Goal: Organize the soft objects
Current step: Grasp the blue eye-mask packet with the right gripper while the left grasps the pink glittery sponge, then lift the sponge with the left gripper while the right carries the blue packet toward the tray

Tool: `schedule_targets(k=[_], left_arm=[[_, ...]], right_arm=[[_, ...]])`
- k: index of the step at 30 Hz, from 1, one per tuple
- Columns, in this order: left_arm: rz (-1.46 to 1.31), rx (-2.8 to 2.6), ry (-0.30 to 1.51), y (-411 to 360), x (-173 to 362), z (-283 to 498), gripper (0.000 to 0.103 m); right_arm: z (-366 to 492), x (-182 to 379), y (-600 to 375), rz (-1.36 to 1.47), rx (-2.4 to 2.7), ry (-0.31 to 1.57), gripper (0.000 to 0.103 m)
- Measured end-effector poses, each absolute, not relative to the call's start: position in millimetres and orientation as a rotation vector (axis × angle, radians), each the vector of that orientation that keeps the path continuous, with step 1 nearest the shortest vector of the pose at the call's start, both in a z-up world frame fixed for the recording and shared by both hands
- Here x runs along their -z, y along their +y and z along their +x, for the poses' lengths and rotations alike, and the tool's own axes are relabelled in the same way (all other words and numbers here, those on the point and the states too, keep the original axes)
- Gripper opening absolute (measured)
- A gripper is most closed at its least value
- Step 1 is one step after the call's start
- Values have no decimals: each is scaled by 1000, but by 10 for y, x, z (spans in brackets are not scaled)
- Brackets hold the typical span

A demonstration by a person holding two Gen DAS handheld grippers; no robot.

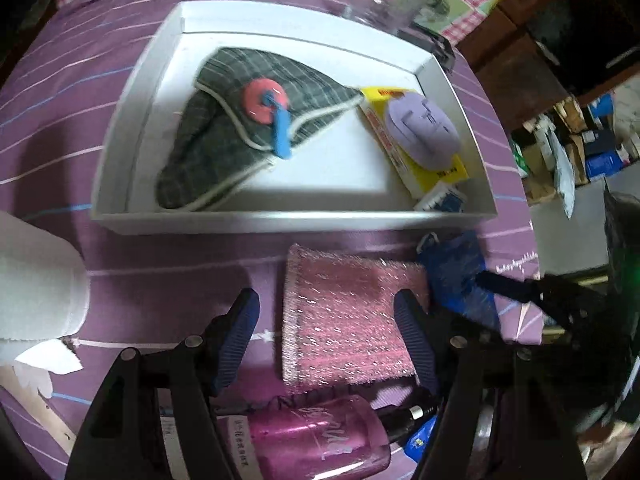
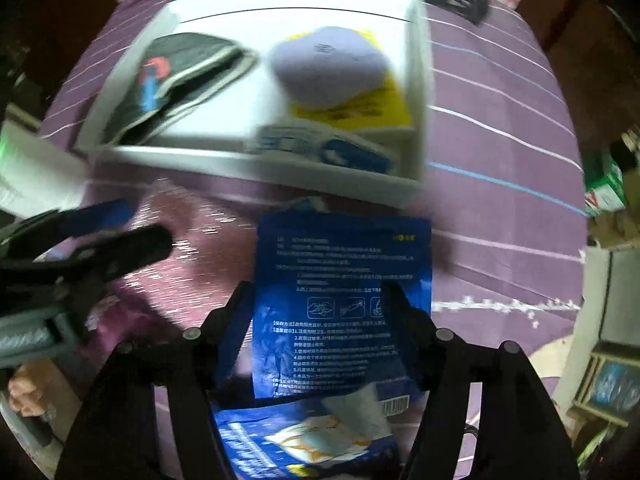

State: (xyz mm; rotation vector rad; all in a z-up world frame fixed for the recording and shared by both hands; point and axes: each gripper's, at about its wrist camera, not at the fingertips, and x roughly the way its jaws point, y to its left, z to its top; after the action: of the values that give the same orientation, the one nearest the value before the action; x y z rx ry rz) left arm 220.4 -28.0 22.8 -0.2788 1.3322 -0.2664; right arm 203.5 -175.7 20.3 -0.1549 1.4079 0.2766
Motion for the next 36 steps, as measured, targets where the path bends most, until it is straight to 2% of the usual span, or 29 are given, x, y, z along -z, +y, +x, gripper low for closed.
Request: schedule_targets(k=[2,3,5,10,13,18,22,24,26,28,31,36], left_arm=[[-272,288,1351,-329,-187,2209,70],[-263,290,1356,-349,-174,2203,70],[-226,280,1356,-403,-178,2190,71],[-183,277,1355,-470,-172,2165,75],[-158,282,1357,-510,-169,2147,79],[-104,277,1355,-598,-156,2135,82],[-80,259,1358,-642,-150,2118,83],[-80,251,1366,-655,-146,2122,84],[-92,257,1367,-668,-140,2130,90],[-111,278,1372,-679,-116,2149,103],[-93,262,1375,-748,-102,2151,103],[119,193,1403,-1051,-35,2122,103]], right_arm=[[2072,-127,-1784,-189,-223,1402,83],[2102,-54,-1795,-196,-191,1413,97],[2159,14,-1851,-146,-172,1420,103],[2180,30,-1826,-155,-177,1413,103],[2154,22,-1842,-157,-182,1407,99],[2084,-59,-1927,-150,-175,1390,80],[2067,-102,-1983,-131,-178,1378,71],[2080,-135,-2008,-98,-180,1373,63],[2103,-138,-2048,-71,-181,1373,61],[2131,-161,-2115,-58,-181,1371,61],[2173,-152,-2147,-36,-181,1369,60],[2297,-138,-2275,26,-182,1367,60]])
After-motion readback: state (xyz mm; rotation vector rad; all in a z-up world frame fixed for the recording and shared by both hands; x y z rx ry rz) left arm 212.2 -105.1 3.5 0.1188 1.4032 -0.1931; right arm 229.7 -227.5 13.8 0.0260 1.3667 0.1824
